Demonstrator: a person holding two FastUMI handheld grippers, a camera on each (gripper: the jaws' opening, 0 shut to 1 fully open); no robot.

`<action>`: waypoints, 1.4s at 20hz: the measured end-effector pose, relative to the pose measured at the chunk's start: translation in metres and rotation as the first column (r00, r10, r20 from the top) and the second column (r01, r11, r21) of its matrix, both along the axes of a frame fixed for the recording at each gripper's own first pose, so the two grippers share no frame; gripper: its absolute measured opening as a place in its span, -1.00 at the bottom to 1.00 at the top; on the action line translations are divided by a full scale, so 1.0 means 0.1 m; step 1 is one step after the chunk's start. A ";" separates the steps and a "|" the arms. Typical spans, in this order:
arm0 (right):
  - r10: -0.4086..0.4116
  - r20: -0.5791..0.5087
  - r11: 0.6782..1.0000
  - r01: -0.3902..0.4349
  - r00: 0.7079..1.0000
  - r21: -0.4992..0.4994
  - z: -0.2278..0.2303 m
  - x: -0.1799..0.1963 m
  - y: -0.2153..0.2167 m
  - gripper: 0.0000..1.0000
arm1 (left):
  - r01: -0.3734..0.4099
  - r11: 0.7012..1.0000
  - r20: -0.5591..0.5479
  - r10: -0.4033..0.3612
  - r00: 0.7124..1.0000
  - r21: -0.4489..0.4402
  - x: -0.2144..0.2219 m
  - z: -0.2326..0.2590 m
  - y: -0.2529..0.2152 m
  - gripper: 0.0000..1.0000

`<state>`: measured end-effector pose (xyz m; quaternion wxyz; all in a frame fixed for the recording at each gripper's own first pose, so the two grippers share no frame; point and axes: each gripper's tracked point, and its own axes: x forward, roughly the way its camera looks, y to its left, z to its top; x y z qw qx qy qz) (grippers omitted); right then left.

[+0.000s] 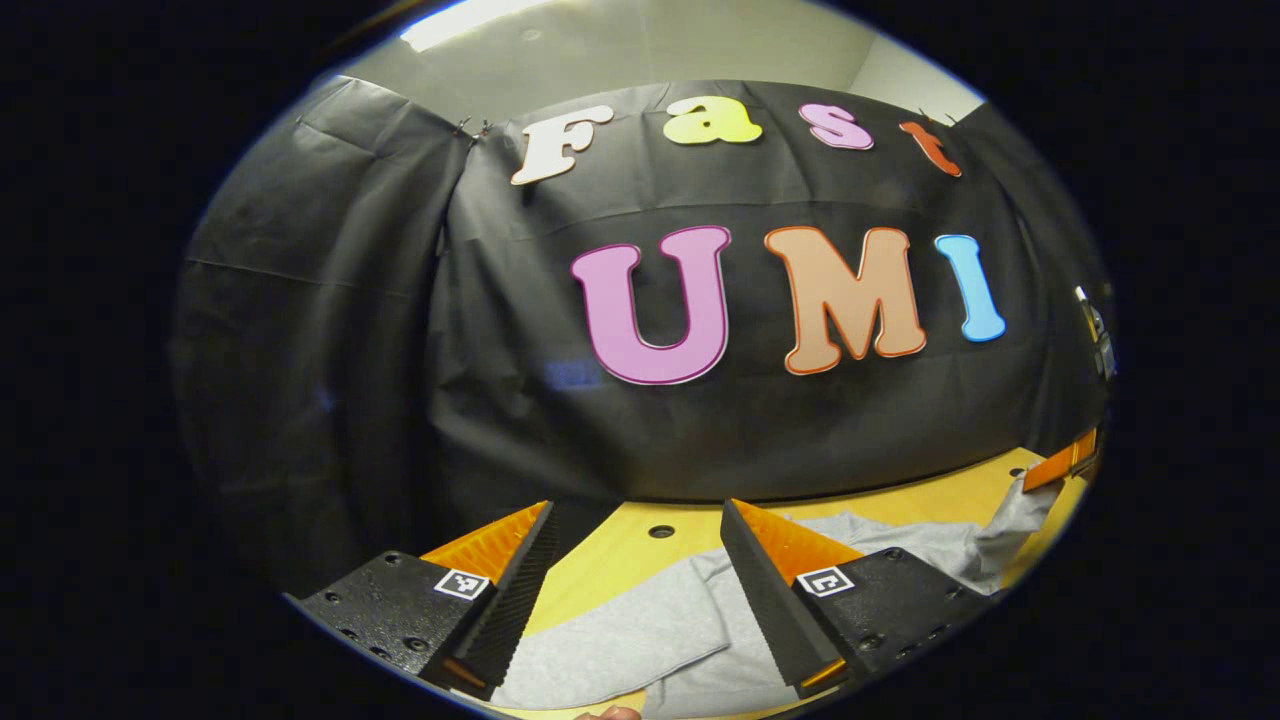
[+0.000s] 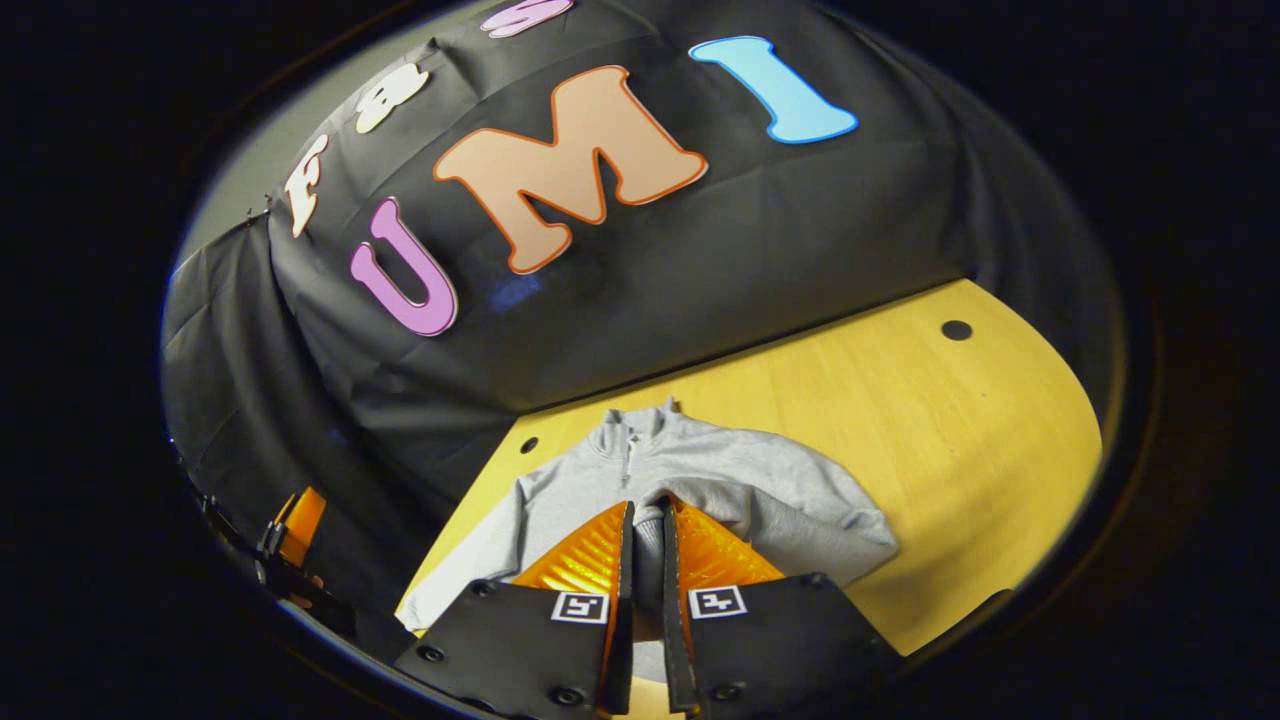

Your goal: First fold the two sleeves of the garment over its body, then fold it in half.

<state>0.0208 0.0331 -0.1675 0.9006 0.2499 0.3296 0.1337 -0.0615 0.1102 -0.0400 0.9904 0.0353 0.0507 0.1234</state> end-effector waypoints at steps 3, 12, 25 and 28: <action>0.033 0.020 0.999 -0.034 0.999 0.026 0.07 0.20 0.38 -0.70 | -0.043 0.999 -0.008 0.043 0.999 0.004 -0.11 -0.01 0.25 0.94; 0.204 0.076 0.978 -0.206 0.976 0.025 0.19 0.46 1.62 -0.70 | -0.171 0.985 -0.030 0.171 0.985 0.010 -0.51 -0.12 1.00 0.91; 0.366 -0.132 0.921 -0.379 0.921 -0.088 -0.99 0.47 3.14 -0.70 | -0.361 0.933 -0.135 0.358 0.924 0.000 -1.29 -0.58 1.98 0.96; 0.345 -0.203 0.924 -0.369 0.916 -0.095 -1.23 0.48 3.18 -0.70 | -0.393 0.919 -0.178 0.387 0.905 -0.003 -1.46 -0.77 2.11 0.91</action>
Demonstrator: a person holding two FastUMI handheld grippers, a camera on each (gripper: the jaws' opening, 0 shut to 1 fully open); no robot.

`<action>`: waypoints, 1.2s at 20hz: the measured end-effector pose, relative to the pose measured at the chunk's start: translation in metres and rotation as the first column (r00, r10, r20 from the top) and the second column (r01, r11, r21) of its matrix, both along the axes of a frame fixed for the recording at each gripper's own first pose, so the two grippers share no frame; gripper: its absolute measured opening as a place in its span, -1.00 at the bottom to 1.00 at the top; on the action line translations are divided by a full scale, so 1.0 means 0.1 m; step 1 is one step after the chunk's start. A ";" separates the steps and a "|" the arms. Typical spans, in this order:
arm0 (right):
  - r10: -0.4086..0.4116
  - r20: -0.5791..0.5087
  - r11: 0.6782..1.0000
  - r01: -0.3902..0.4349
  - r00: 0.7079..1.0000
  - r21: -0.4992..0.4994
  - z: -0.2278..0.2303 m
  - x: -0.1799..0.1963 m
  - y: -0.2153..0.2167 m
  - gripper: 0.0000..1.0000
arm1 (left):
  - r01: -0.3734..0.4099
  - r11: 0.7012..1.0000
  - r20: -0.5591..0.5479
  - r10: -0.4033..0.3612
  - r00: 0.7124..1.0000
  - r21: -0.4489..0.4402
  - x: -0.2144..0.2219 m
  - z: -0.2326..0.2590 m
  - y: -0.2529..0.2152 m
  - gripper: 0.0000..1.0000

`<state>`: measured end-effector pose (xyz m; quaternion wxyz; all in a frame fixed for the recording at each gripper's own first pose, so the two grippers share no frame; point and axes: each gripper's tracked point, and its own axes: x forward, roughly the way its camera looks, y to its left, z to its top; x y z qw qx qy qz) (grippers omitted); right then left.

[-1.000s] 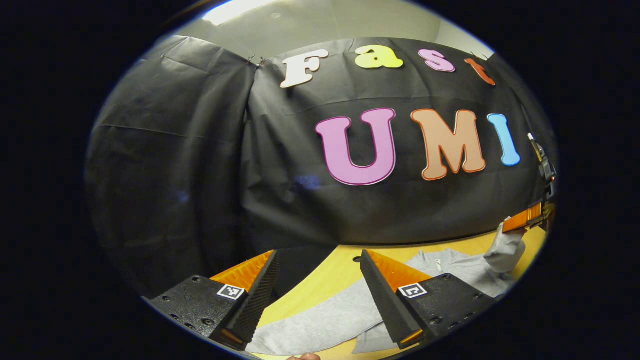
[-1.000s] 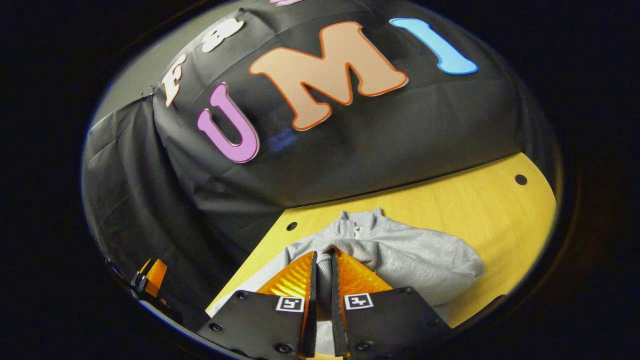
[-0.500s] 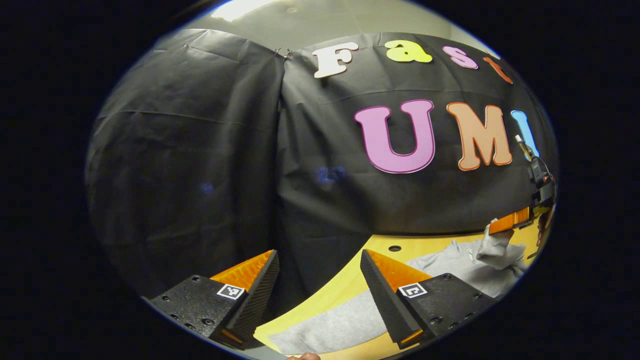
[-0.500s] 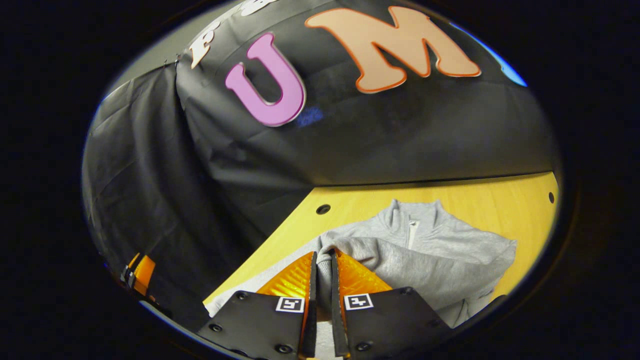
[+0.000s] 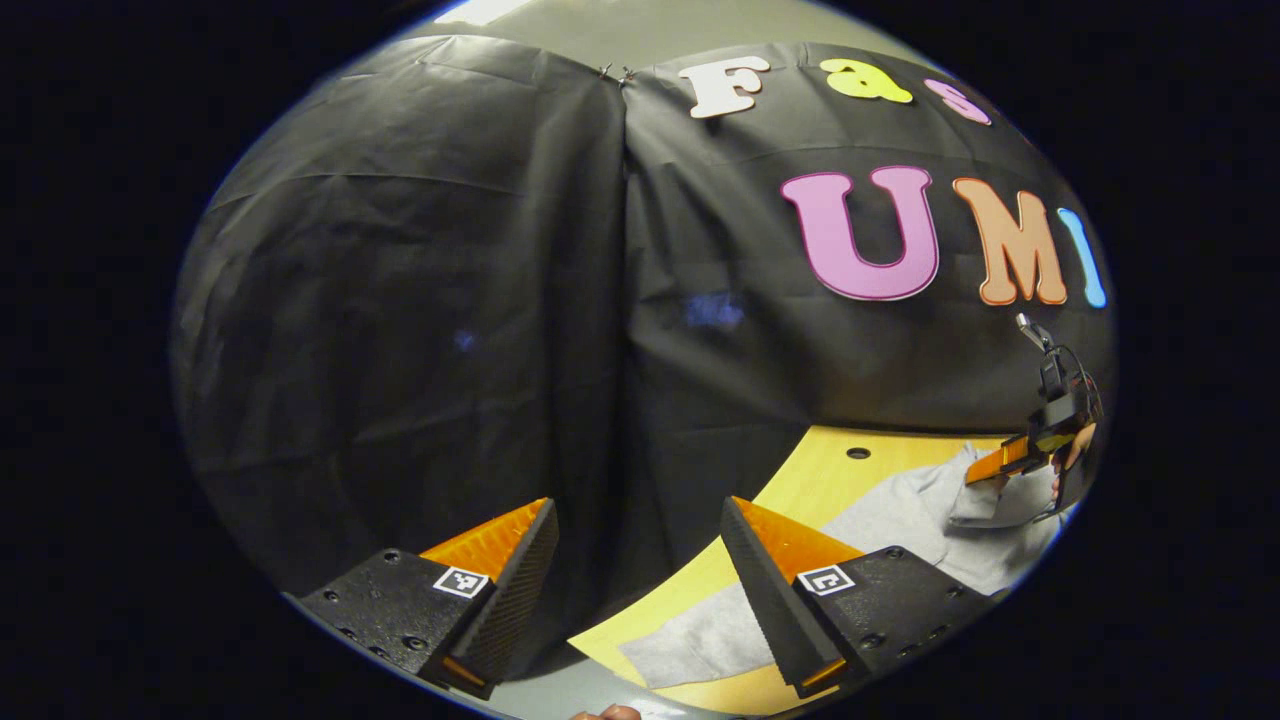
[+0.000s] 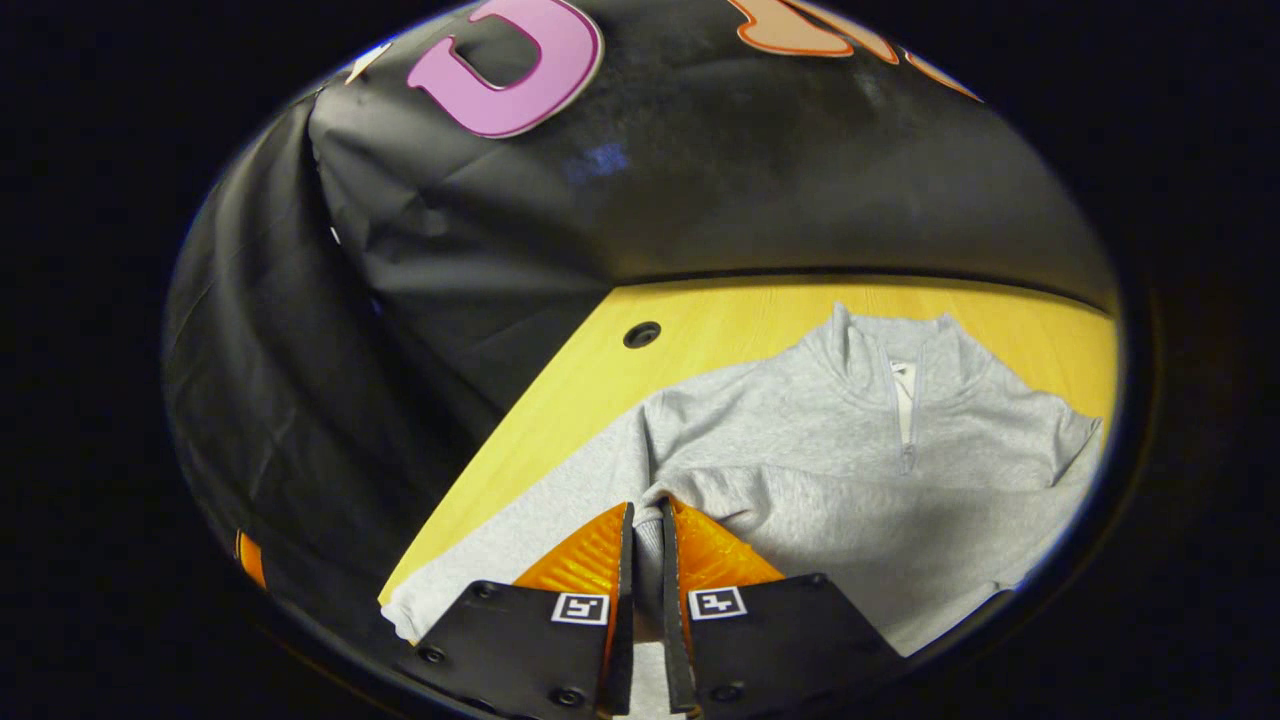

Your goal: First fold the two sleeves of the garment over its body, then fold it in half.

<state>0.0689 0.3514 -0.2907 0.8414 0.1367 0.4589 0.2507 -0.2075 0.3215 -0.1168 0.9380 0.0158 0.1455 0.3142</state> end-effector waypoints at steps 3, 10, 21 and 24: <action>-0.026 -0.048 1.000 0.026 0.998 -0.008 -0.11 0.04 0.06 -0.82 | 0.002 1.000 -0.038 -0.002 0.999 -0.013 -0.05 -0.17 0.04 0.92; 0.000 0.044 0.997 -0.003 0.999 0.073 0.30 -0.02 0.17 0.92 | 0.078 0.980 -0.116 -0.100 0.988 -0.183 -0.02 -0.86 -0.17 0.93; 0.077 0.191 0.997 -0.073 0.979 -0.031 0.68 -0.24 -0.36 0.92 | 0.002 0.917 -0.267 -0.119 0.956 -0.399 -0.23 -1.90 -0.33 0.94; 0.058 0.188 0.998 -0.054 0.980 -0.029 0.74 -0.30 -0.52 0.92 | -0.039 0.906 -0.304 -0.101 0.947 -0.422 -0.28 -2.05 -0.34 0.94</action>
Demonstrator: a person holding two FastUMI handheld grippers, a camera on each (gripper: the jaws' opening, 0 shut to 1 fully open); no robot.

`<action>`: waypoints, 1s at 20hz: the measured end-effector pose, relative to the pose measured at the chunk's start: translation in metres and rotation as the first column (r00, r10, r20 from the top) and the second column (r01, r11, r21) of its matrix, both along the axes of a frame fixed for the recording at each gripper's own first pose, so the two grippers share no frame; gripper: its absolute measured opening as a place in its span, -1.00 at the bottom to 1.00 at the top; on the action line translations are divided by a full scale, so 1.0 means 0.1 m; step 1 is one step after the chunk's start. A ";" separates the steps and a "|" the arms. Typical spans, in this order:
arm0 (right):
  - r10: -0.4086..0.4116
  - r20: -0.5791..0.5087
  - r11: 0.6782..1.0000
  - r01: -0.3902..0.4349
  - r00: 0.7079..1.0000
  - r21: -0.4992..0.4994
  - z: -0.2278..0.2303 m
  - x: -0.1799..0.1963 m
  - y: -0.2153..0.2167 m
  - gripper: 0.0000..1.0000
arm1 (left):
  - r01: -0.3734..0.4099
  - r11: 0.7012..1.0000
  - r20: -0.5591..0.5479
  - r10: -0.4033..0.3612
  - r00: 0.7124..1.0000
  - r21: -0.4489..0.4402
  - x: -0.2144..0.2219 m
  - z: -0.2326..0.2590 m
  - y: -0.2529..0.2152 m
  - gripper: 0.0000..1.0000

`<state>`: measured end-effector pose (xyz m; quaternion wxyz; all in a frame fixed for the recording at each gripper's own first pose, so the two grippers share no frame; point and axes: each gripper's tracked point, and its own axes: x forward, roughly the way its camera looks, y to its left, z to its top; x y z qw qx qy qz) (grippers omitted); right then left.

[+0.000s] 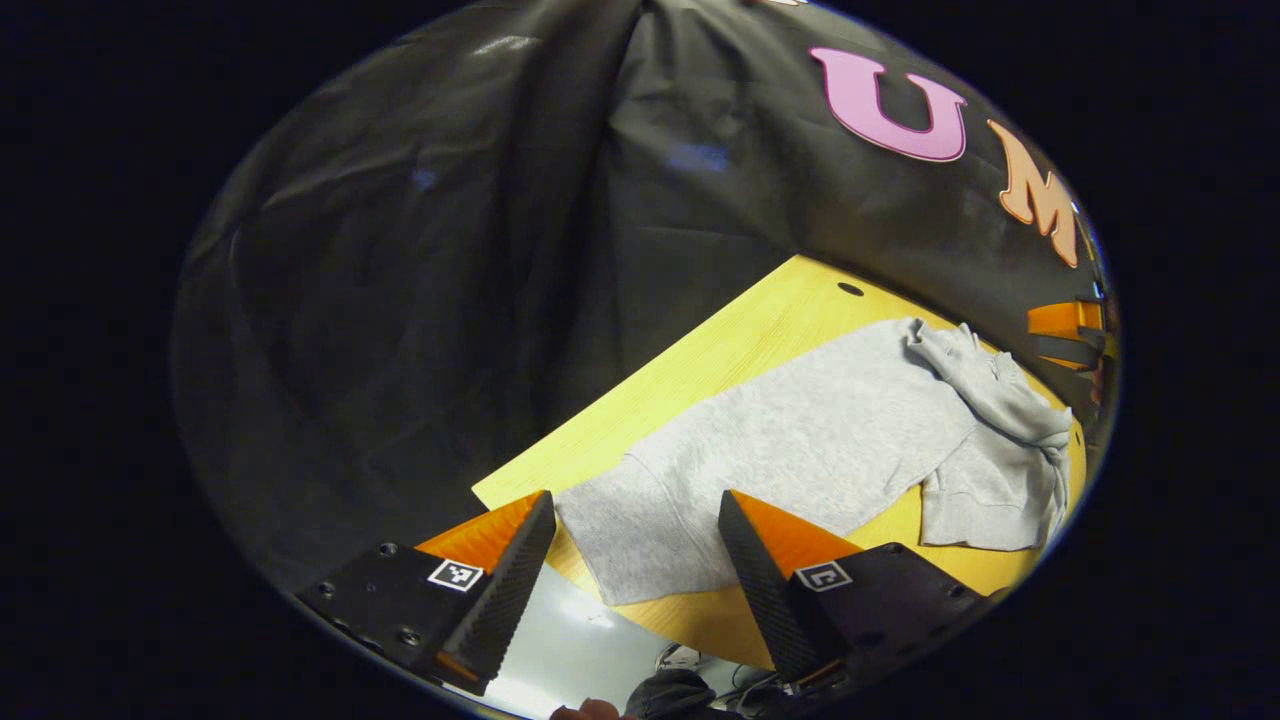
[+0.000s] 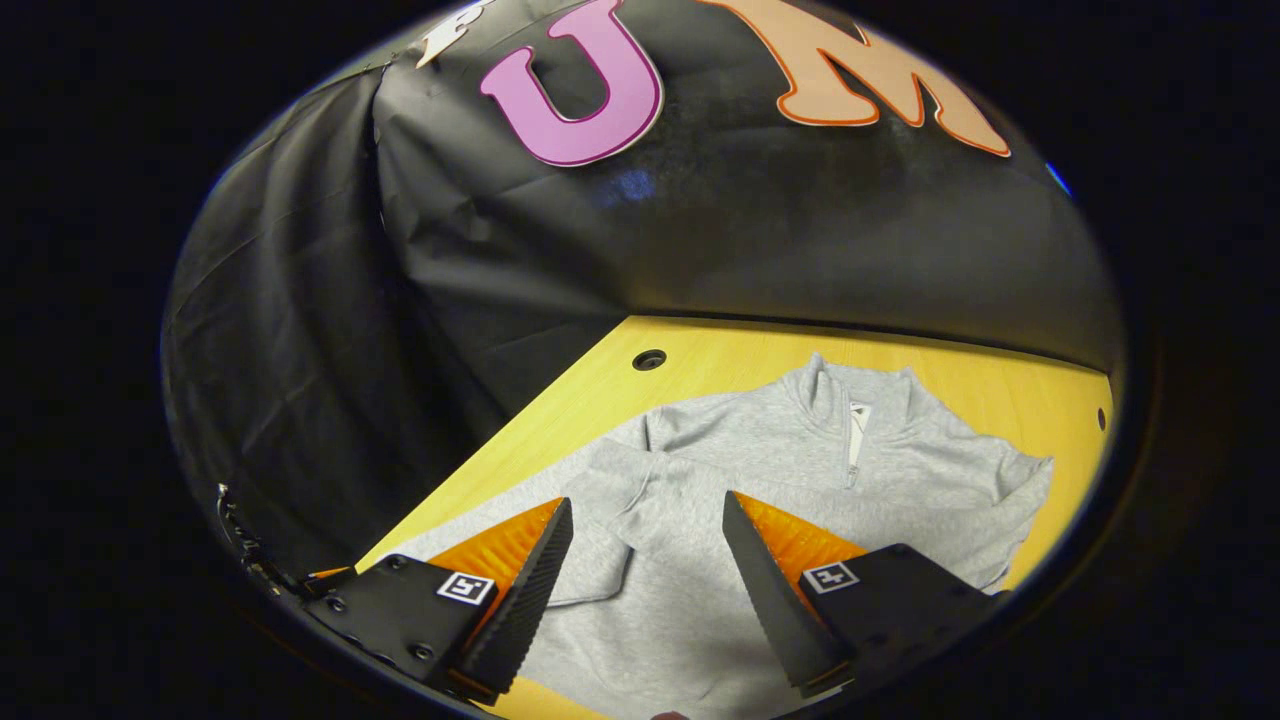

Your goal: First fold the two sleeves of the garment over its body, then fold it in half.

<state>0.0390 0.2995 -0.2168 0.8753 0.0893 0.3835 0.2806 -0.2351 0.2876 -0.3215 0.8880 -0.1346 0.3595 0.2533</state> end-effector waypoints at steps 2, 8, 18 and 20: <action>-0.009 0.013 1.000 0.009 1.000 -0.010 0.04 0.00 -0.12 0.92 | -0.005 1.000 -0.032 0.005 0.999 -0.005 -0.01 -0.11 -0.01 0.92; -0.067 0.043 0.997 0.068 0.997 -0.024 0.14 0.02 -0.59 0.92 | -0.028 1.000 -0.083 0.029 0.996 0.009 -0.02 -0.12 0.07 0.78; -0.134 0.081 0.987 0.140 0.988 -0.075 0.11 -0.16 -1.48 0.92 | -0.019 0.999 -0.162 0.013 0.987 -0.039 0.02 0.13 0.17 -1.00; -0.153 0.086 0.984 0.159 0.985 -0.078 0.12 -0.21 -1.67 0.92 | -0.002 1.000 -0.136 0.001 0.991 -0.004 0.12 0.33 0.24 -1.00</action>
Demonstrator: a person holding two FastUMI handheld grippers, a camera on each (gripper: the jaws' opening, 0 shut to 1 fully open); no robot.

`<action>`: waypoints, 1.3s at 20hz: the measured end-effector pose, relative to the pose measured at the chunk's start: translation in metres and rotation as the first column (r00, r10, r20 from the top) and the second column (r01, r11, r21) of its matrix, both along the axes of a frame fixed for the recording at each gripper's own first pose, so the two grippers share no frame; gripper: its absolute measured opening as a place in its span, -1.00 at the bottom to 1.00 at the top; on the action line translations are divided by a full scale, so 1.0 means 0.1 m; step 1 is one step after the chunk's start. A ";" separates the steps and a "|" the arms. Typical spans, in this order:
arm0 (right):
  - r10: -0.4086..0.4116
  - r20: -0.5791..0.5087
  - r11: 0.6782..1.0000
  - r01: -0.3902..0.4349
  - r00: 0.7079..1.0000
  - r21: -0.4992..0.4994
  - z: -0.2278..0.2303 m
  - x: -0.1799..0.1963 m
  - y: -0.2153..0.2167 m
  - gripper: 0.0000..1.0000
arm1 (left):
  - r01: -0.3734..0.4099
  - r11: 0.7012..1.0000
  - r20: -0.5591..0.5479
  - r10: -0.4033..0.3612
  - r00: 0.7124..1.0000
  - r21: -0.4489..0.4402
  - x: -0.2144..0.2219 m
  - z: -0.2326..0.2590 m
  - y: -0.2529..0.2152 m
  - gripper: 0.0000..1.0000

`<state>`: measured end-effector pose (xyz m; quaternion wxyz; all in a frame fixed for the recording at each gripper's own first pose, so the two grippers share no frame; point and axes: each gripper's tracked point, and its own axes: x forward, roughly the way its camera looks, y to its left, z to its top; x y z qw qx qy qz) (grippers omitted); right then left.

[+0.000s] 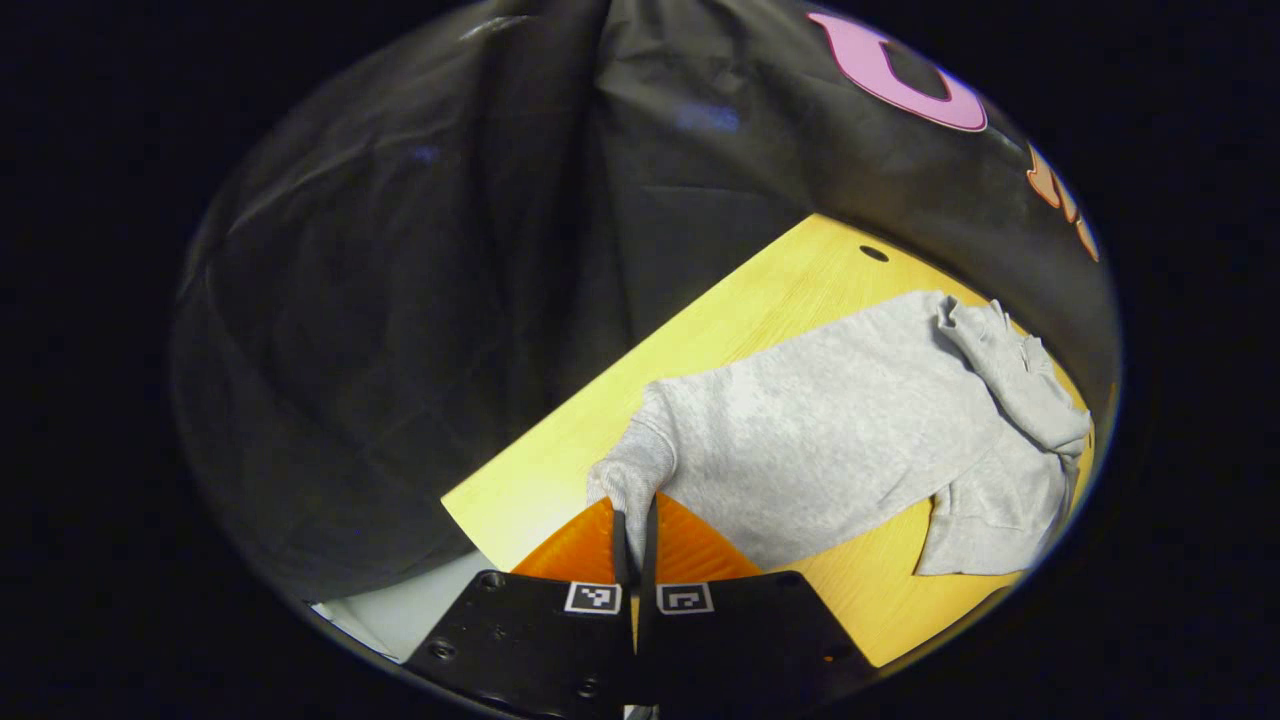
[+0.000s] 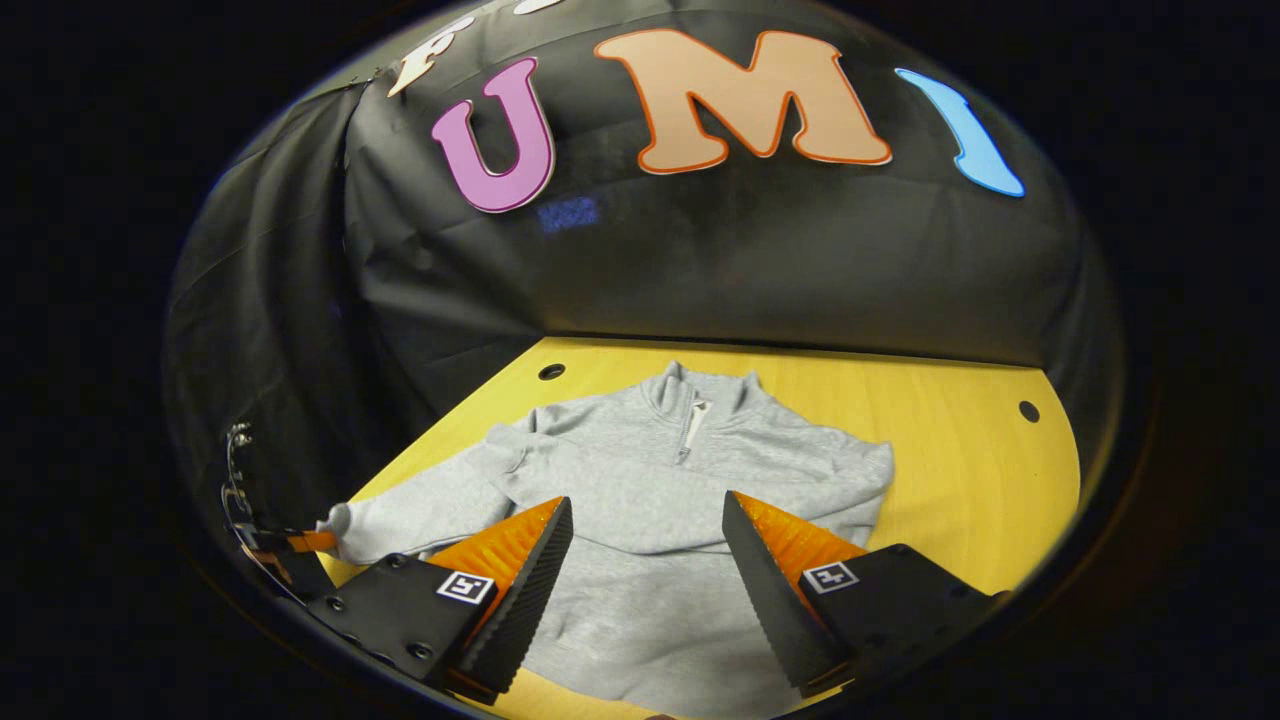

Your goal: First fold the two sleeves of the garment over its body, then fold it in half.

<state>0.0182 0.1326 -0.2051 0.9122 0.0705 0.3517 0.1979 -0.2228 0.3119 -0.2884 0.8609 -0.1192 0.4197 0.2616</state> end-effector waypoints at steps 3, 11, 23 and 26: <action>-0.035 0.004 0.999 0.035 0.999 0.001 -0.05 -0.07 -0.19 0.92 | -0.001 1.000 0.058 -0.001 0.998 0.028 0.29 0.43 0.16 -1.00; -0.111 0.008 0.994 0.112 0.994 -0.020 -0.04 -0.30 -0.78 0.92 | 0.101 0.981 0.269 -0.143 0.953 0.163 1.44 1.68 0.06 -1.00; -0.229 -0.012 0.972 0.228 0.973 -0.050 -0.07 -0.83 -1.60 0.92 | 0.462 0.858 0.433 -0.512 0.742 0.224 2.83 2.46 -2.11 -1.00; -0.262 -0.015 0.964 0.261 0.965 -0.054 -0.07 -0.95 -1.84 0.92 | 0.552 0.803 0.438 -0.589 0.679 0.225 3.04 2.44 -2.84 -1.00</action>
